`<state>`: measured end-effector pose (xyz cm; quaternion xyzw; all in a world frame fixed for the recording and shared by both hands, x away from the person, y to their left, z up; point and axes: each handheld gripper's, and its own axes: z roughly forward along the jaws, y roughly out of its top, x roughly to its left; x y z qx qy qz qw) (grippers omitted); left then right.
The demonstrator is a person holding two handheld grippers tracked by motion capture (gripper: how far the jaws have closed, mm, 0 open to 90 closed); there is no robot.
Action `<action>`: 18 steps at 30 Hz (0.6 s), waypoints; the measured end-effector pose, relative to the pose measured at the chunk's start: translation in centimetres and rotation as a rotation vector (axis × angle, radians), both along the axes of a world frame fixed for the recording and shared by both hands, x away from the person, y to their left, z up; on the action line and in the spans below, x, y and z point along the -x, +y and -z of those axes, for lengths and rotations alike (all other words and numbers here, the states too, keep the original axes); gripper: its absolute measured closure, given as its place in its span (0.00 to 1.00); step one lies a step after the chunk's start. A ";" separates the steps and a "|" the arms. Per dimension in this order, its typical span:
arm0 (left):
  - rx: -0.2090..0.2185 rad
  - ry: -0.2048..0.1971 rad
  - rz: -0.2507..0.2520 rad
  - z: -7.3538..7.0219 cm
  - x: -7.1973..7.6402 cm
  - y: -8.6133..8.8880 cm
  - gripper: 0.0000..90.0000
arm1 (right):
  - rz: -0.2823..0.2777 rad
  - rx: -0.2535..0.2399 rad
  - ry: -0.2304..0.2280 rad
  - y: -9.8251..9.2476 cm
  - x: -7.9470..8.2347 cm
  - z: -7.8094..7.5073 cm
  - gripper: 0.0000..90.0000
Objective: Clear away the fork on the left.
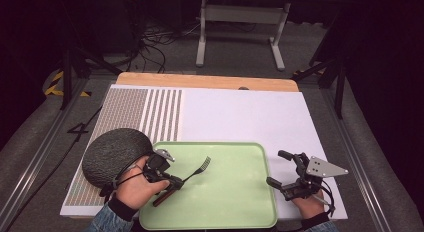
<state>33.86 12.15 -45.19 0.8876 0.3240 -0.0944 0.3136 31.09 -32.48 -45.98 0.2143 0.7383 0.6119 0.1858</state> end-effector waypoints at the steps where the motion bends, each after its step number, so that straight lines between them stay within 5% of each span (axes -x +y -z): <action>1: -0.003 0.006 -0.003 0.0 0.0 0.0 0.86 | 0.000 0.000 0.001 0.0 0.0 0.0 0.01; 18: -0.055 0.035 -0.017 0.8 0.2 -0.1 0.86 | -0.001 0.002 0.003 0.0 -0.1 0.0 0.01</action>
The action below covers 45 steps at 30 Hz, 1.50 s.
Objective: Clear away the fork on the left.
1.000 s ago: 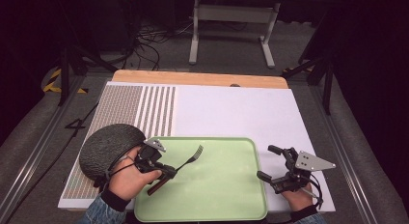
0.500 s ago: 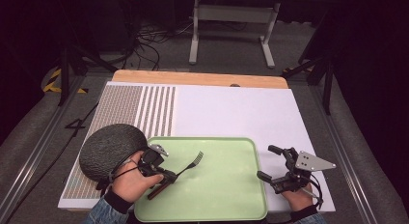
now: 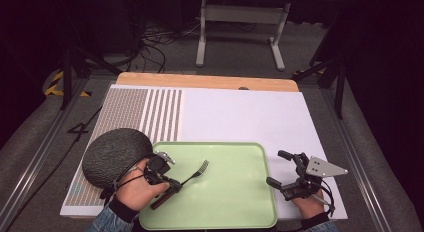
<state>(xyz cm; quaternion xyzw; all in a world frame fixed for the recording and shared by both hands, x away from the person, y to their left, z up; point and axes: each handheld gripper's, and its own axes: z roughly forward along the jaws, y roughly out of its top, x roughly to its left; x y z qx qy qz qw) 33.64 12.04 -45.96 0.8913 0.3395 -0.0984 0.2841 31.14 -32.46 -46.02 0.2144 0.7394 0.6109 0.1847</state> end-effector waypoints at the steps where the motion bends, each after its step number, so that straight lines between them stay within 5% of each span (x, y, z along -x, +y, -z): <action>1: -0.003 0.005 -0.002 0.0 0.0 0.0 0.86 | 0.000 0.000 0.000 0.0 0.0 0.0 0.01; 20: -0.024 0.027 -0.001 0.4 0.1 -0.1 0.86 | 0.005 0.002 0.002 0.0 0.0 0.0 0.01; 29: 0.011 -0.032 0.009 -0.2 0.2 0.0 0.78 | 0.004 0.003 0.001 0.0 0.0 0.0 0.01; 36: 0.115 -0.145 0.057 -1.1 0.7 -0.3 1.00 | 0.003 0.004 0.000 0.0 0.0 0.0 0.01; 38: 0.118 -0.184 0.070 -1.1 0.6 -0.4 1.00 | 0.002 0.005 0.000 0.1 0.0 0.0 0.01; 45: 0.100 -0.207 0.152 -0.6 0.9 -1.4 1.00 | 0.003 0.006 0.000 0.0 0.0 0.0 0.01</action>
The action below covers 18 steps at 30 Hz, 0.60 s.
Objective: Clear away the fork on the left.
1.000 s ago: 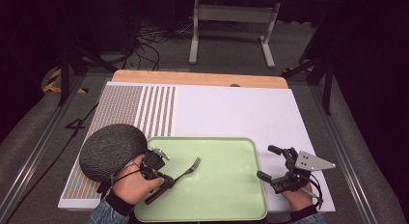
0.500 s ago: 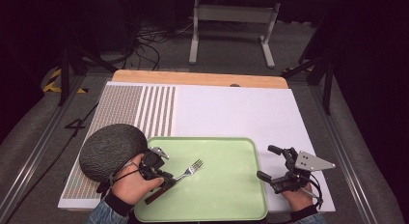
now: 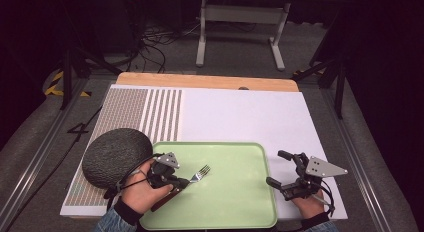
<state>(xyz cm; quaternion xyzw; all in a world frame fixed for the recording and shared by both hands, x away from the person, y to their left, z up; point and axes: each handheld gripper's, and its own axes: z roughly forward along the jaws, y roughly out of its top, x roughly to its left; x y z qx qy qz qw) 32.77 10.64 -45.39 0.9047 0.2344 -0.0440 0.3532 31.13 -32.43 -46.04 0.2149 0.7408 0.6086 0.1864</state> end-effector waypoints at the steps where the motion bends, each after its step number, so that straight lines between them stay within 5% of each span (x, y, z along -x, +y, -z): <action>1: -0.007 -0.001 0.012 0.1 0.1 -0.2 1.00 | 0.000 0.001 0.000 0.0 0.0 0.0 0.01; 10: -0.076 -0.029 0.071 1.0 0.2 -1.4 1.00 | 0.001 0.002 -0.001 0.0 0.0 0.0 0.01; 18: -0.115 -0.036 0.054 1.4 0.1 -1.5 1.00 | 0.001 0.001 -0.003 0.0 0.0 0.0 0.01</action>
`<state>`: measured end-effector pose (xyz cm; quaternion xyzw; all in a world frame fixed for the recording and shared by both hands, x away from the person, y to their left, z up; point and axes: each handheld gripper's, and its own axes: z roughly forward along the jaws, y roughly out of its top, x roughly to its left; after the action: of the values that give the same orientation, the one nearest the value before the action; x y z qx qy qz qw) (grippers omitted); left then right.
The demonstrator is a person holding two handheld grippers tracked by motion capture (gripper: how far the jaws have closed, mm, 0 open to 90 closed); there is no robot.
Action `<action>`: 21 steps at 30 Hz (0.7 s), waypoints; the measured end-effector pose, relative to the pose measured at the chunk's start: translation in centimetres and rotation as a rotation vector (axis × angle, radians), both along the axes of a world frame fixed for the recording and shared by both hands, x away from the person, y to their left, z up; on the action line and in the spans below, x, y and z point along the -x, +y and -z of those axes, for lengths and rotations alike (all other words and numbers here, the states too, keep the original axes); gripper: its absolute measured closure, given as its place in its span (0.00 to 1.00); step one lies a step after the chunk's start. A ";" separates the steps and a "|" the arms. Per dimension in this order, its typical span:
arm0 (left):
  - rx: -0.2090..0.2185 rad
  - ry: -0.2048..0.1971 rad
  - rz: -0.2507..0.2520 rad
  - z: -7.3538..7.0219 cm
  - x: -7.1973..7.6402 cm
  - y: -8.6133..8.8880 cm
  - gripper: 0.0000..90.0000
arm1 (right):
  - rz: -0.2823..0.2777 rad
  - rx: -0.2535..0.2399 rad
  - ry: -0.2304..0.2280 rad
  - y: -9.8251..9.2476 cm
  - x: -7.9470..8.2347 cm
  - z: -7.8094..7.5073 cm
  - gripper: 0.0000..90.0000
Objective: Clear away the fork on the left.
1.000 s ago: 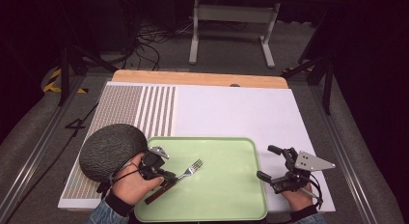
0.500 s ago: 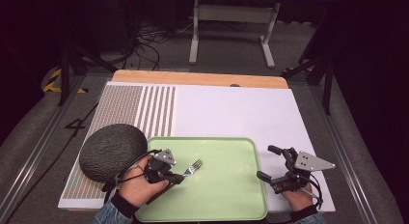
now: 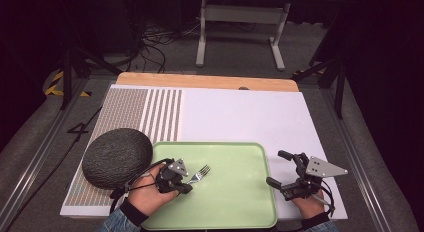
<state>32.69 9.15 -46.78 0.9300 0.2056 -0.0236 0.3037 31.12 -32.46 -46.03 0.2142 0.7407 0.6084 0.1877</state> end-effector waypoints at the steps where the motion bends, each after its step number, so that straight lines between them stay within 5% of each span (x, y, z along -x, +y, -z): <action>1: -0.009 0.000 -0.005 0.0 0.0 0.0 1.00 | 0.000 0.000 0.001 0.0 0.0 0.0 0.01; 21: -0.002 -0.004 -0.085 0.1 -0.9 1.5 1.00 | 0.002 0.000 0.000 0.0 0.0 0.0 0.01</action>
<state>33.62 10.69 -46.91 0.9208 0.2445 -0.0085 0.3039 31.08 -32.48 -46.01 0.2148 0.7405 0.6083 0.1882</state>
